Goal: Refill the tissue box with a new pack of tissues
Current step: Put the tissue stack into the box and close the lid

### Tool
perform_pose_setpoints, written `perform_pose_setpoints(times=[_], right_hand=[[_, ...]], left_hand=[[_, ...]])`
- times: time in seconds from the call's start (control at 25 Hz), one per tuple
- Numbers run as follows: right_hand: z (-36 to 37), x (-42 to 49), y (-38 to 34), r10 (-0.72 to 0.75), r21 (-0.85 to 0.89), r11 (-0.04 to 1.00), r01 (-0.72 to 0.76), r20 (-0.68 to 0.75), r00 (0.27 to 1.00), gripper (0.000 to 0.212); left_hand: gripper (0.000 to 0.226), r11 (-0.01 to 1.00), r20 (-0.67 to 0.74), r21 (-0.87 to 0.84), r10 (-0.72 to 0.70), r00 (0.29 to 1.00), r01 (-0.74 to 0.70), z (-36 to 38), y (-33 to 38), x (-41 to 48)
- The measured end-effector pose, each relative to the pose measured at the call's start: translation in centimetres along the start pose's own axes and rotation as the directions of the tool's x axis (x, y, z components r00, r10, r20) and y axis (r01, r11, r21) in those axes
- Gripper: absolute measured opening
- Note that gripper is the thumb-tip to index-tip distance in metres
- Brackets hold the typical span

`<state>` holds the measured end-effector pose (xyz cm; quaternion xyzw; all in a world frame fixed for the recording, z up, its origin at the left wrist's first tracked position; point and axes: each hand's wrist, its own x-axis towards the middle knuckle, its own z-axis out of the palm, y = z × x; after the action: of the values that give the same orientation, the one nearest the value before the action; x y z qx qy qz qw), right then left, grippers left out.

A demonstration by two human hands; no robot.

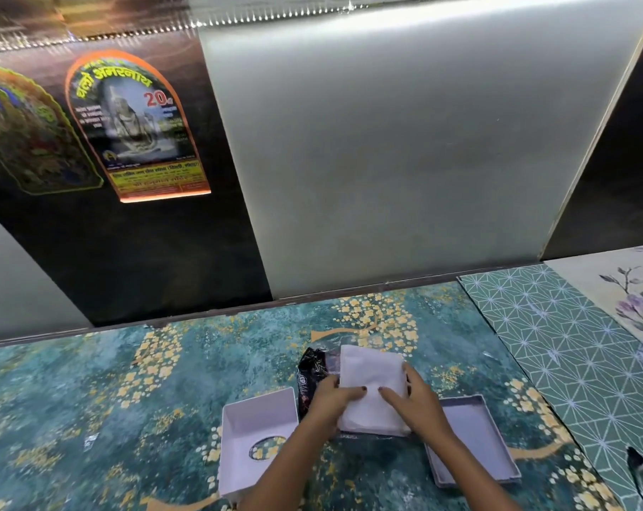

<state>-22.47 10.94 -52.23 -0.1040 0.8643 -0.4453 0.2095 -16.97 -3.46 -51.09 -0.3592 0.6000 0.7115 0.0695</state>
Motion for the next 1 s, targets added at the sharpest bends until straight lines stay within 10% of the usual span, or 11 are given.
perform_pose_setpoints(times=[0.12,0.28,0.52,0.64,0.76,0.88,1.0], right_hand=[[-0.1,-0.9,-2.7,0.015,0.303,0.953,-0.014,0.002,1.0,0.072],[2.5,-3.0,-7.3,0.055,0.575,0.766,-0.288,0.388,0.92,0.047],[8.9,-4.8,-8.2,-0.104,0.18,0.983,0.028,0.426,0.899,0.044],[9.5,-4.8,-7.6,-0.137,0.062,0.99,0.123,0.338,0.931,0.055],[9.2,-5.0,-7.3,-0.225,-0.086,0.962,0.258,0.279,0.934,0.048],[8.5,-4.8,-7.5,-0.389,-0.19,0.887,0.421,0.187,0.902,0.053],[8.6,-3.4,-8.4,-0.507,-0.438,0.604,0.666,0.434,0.745,0.062]], left_hand=[[0.031,0.989,0.063,-0.15,0.003,0.998,0.006,-3.2,1.4,-3.4],[0.008,0.929,-0.057,-0.368,-0.058,0.997,0.033,-9.8,0.6,-7.3],[0.017,0.997,-0.452,0.051,-0.034,0.891,0.065,-14.2,-2.7,-9.2],[0.02,0.827,-0.446,0.554,0.194,0.874,0.099,-14.1,-2.7,-9.0],[0.034,0.729,-0.484,0.68,0.36,0.798,0.083,-14.4,-2.4,-9.0],[0.065,0.597,-0.287,0.798,0.489,0.823,-0.077,-15.3,-2.0,-8.7],[0.07,0.262,0.104,0.938,0.414,0.904,-0.228,-15.1,-1.1,-8.4]])
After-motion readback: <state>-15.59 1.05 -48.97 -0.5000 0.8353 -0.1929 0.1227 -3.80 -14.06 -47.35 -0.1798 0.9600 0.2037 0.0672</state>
